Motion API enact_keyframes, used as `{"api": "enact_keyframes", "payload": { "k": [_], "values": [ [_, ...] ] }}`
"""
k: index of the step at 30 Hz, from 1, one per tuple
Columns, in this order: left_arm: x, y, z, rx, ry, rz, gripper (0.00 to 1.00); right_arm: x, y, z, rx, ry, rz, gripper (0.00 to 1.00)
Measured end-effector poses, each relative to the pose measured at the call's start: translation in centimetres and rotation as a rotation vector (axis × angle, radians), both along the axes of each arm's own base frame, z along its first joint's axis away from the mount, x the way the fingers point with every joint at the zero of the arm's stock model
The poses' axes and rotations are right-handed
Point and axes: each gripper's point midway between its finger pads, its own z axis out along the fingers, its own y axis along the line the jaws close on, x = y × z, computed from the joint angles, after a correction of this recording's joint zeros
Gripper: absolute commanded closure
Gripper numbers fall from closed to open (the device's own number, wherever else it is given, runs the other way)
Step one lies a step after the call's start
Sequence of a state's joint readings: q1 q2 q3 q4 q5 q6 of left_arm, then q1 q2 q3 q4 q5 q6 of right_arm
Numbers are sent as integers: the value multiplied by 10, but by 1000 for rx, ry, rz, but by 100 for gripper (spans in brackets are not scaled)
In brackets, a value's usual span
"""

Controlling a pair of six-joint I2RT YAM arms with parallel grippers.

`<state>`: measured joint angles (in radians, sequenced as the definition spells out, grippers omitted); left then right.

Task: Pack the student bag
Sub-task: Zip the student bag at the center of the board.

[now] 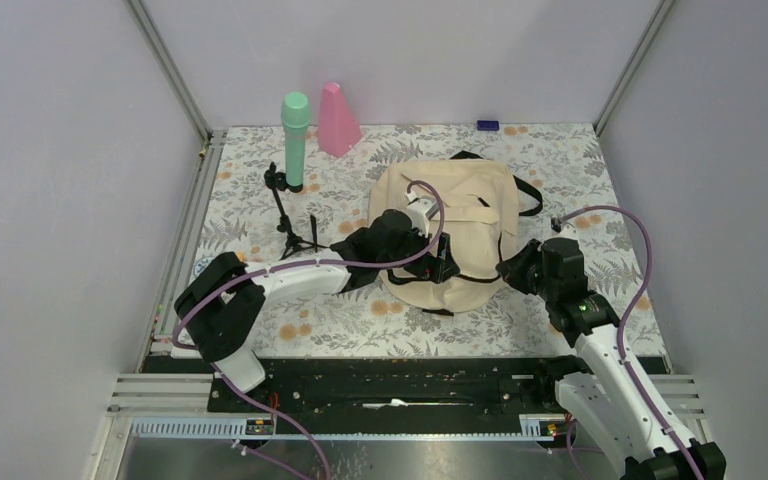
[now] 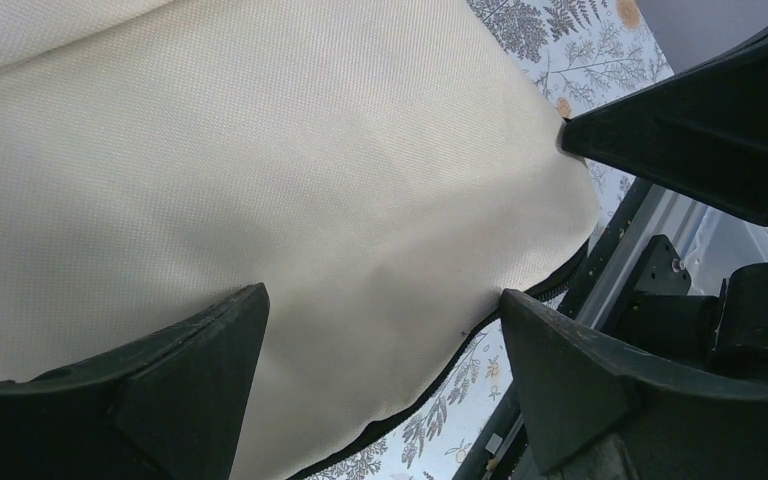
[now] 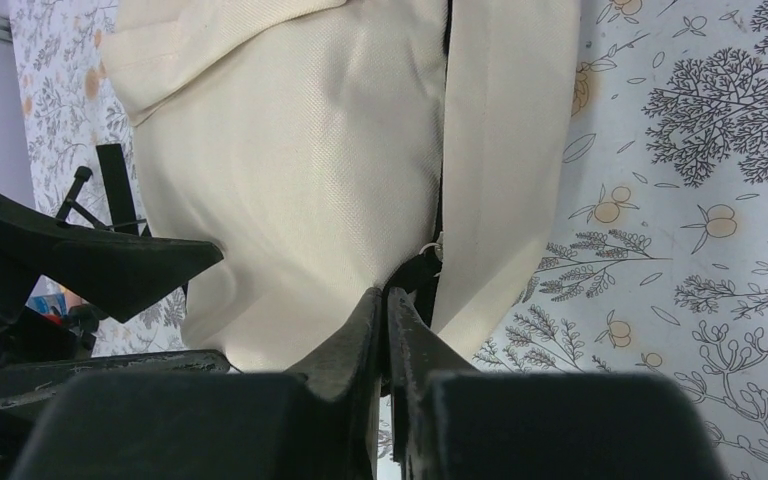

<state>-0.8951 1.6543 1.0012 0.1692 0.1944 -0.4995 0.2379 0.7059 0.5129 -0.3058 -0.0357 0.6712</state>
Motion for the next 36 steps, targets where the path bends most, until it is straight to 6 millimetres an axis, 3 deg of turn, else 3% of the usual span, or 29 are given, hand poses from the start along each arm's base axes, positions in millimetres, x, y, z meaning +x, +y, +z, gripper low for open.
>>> {"api": "enact_keyframes", "payload": {
  "k": [12, 21, 26, 36],
  "values": [
    [12, -2, -10, 3, 20, 26, 11, -5, -5, 4, -10, -16, -14, 100],
    [28, 4, -31, 19, 66, 75, 15, -21, -15, -9, -73, 41, -13, 100],
    [32, 6, -32, 17, 73, 89, 15, -22, -16, -7, -78, 31, -13, 100],
    [32, 2, -37, 14, 98, 72, 15, -30, 4, -11, -69, 51, 104, 100]
  ]
}}
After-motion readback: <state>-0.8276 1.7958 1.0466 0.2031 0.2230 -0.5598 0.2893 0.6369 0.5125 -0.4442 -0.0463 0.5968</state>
